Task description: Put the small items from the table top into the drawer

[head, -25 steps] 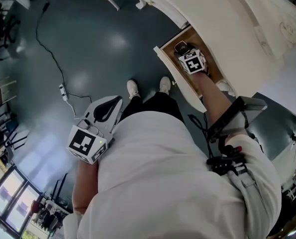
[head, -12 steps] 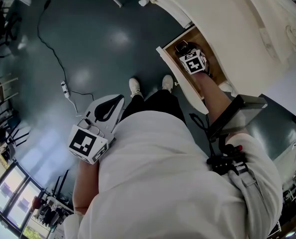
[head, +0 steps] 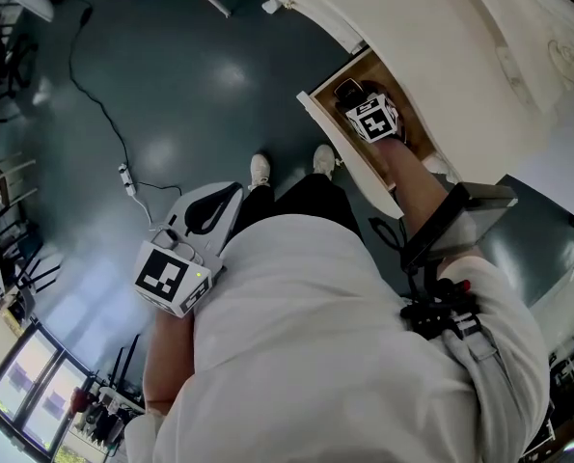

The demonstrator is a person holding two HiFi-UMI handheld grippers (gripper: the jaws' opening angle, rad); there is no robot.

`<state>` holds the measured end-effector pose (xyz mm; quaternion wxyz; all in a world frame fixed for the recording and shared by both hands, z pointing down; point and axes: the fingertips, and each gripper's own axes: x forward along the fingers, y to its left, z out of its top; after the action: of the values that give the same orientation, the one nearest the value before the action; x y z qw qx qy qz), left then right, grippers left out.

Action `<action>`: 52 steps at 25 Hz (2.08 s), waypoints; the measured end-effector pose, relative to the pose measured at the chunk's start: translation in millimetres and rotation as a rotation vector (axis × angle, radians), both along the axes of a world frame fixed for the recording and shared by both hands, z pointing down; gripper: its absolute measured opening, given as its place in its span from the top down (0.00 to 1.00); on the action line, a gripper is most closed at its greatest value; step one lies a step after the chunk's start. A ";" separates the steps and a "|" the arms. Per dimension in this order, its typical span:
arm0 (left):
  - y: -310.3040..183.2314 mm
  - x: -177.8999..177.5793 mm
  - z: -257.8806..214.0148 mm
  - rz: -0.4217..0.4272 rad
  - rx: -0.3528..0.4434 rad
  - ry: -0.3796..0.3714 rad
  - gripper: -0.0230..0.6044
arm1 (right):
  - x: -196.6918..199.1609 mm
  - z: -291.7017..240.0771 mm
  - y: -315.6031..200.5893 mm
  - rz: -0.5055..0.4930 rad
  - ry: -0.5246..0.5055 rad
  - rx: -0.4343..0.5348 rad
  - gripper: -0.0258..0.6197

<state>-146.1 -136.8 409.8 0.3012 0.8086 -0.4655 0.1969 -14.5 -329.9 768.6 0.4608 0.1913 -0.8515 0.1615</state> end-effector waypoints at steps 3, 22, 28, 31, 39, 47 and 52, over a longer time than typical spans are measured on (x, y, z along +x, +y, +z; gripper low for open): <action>-2.2 1.0 0.5 0.034 0.014 0.011 0.96 | 2.3 -7.4 1.3 0.006 -0.006 0.009 0.38; 25.1 -23.0 -24.5 0.316 0.151 0.115 0.96 | 43.6 -123.4 70.9 0.209 0.075 0.159 0.96; 42.2 -46.1 -16.1 0.363 0.160 0.138 0.96 | 25.0 -157.5 123.6 0.276 0.034 0.147 0.96; 50.7 -54.3 -13.7 0.391 0.177 0.150 0.96 | 12.9 -175.6 149.8 0.311 -0.007 0.160 0.96; 79.6 -90.1 -2.6 0.453 0.187 0.172 0.96 | -30.6 -214.3 219.9 0.368 -0.065 0.186 0.96; 93.3 -99.4 10.5 0.499 0.186 0.172 0.96 | -64.8 -251.6 256.8 0.375 -0.155 0.230 0.96; 102.0 -104.7 11.7 0.518 0.190 0.167 0.96 | -82.0 -266.5 267.3 0.359 -0.179 0.254 0.96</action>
<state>-250.8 -34.8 421.4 0.2011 0.9386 -0.2333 0.1553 -96.6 -62.7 502.0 0.3194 0.3811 -0.8548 0.1487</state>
